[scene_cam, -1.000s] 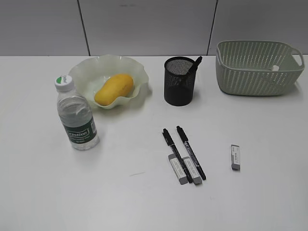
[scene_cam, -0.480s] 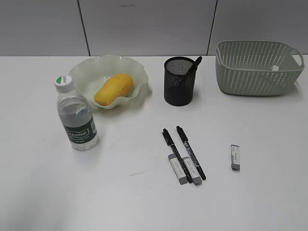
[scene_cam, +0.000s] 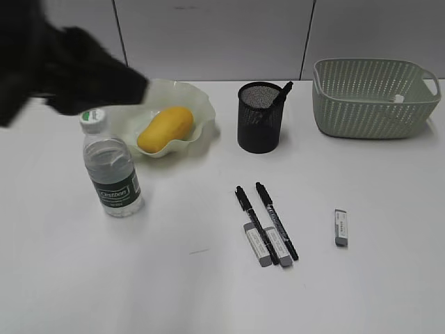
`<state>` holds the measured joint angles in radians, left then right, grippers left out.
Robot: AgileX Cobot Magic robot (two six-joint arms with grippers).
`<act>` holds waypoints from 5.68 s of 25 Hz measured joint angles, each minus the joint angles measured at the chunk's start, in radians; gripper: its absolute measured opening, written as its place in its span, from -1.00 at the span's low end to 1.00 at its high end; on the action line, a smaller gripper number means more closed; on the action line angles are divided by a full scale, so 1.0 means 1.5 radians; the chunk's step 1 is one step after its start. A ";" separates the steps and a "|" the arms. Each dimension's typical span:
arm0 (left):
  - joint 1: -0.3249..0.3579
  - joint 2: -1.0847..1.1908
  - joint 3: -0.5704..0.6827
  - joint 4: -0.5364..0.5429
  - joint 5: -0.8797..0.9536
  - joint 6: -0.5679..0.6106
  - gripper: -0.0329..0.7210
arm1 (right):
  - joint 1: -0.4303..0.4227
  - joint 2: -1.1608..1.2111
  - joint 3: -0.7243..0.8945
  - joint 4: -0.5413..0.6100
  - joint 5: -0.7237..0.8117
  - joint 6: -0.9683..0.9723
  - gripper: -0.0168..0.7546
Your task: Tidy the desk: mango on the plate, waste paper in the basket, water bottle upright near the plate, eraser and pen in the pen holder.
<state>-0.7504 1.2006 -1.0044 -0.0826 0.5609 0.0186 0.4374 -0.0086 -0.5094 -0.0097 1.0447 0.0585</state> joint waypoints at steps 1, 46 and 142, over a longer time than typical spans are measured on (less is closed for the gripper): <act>-0.042 0.053 -0.031 0.065 -0.001 -0.099 0.10 | 0.000 0.000 0.000 0.000 0.000 0.000 -0.05; -0.085 0.705 -0.499 0.247 0.119 -0.684 -0.62 | 0.000 -0.001 0.000 0.000 -0.001 -0.001 -0.19; 0.121 -0.800 0.310 0.131 0.331 -0.149 0.43 | 0.000 0.113 -0.013 -0.001 -0.035 -0.008 -0.32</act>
<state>-0.5684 0.0005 -0.5392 0.1132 1.0578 -0.2055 0.4374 0.1615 -0.5291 -0.0106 0.9928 0.0468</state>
